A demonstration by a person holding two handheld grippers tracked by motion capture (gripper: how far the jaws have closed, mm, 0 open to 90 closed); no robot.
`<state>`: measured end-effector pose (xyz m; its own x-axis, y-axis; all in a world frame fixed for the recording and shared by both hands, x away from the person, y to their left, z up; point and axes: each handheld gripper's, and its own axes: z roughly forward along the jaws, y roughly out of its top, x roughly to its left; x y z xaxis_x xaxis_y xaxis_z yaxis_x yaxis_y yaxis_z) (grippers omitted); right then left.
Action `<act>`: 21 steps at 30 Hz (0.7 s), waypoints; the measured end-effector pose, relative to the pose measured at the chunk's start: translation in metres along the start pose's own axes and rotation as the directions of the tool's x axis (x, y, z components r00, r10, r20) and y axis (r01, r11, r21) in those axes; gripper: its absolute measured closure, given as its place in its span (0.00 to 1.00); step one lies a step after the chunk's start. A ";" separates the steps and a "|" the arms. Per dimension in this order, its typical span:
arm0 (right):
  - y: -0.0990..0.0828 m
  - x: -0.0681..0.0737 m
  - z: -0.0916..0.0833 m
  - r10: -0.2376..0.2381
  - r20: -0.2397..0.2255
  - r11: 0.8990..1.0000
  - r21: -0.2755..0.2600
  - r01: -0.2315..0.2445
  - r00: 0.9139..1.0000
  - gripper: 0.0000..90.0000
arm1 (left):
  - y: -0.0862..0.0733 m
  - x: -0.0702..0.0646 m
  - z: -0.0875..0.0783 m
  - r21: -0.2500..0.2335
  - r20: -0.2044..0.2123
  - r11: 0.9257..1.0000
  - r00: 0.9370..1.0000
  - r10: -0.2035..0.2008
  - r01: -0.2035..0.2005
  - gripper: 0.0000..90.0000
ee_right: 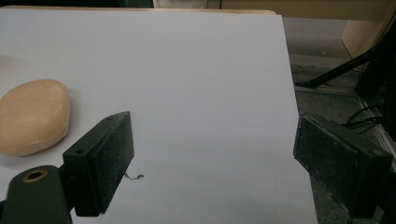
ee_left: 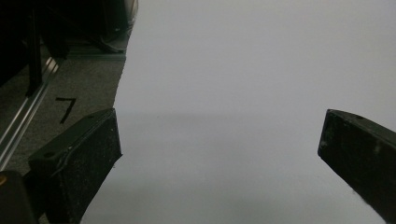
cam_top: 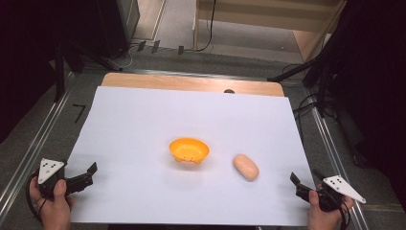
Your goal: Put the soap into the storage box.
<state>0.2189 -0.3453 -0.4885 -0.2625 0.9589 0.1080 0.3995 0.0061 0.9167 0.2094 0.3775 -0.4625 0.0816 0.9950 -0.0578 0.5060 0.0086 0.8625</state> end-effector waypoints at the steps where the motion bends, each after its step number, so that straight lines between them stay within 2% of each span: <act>1: 0.000 0.000 0.000 0.000 0.000 1.000 0.000 0.000 1.000 0.14 | 0.000 0.000 0.000 0.000 0.000 1.000 1.000 0.000 0.000 0.00; 9: 0.001 0.003 0.001 -0.034 -0.009 0.999 0.011 0.034 0.999 0.19 | -0.001 0.000 -0.001 -0.014 0.003 1.000 1.000 -0.001 0.001 0.00; 12: 0.003 0.002 0.001 -0.034 -0.006 0.999 0.033 0.034 0.999 0.20 | -0.001 0.000 -0.001 -0.012 0.003 1.000 1.000 -0.001 0.001 0.00; 13: 0.004 0.001 0.002 -0.028 -0.017 0.998 0.051 0.028 0.999 0.26 | -0.001 0.000 -0.001 -0.014 0.004 1.000 1.000 -0.001 0.001 0.00; 14: 0.004 0.001 0.002 -0.028 -0.017 0.998 0.051 0.028 0.999 0.26 | -0.001 0.000 -0.001 -0.014 0.004 1.000 1.000 -0.001 0.001 0.00; 15: 0.006 0.001 0.003 -0.020 -0.037 0.997 0.078 0.023 0.999 0.29 | -0.001 0.000 -0.001 -0.022 0.008 1.000 1.000 -0.002 0.002 0.00; 18: 0.008 0.002 0.007 -0.028 -0.064 0.990 0.134 0.036 0.998 0.21 | -0.001 0.001 -0.002 -0.029 0.012 1.000 1.000 -0.003 0.004 0.00; 19: 0.008 0.002 0.007 -0.028 -0.064 0.990 0.134 0.036 0.998 0.21 | -0.001 0.001 -0.003 -0.030 0.014 1.000 1.000 -0.004 0.004 0.00; 21: 0.011 0.004 0.011 -0.043 -0.101 0.983 0.175 0.060 0.994 0.14 | -0.001 0.001 -0.003 -0.032 0.018 0.999 1.000 -0.003 0.004 0.00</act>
<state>0.2315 -0.3383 -0.4823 -0.3665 0.9243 0.1067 0.5303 0.1132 0.8402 0.2062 0.3788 -0.4623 0.0951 0.9931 -0.0693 0.4782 0.0155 0.8781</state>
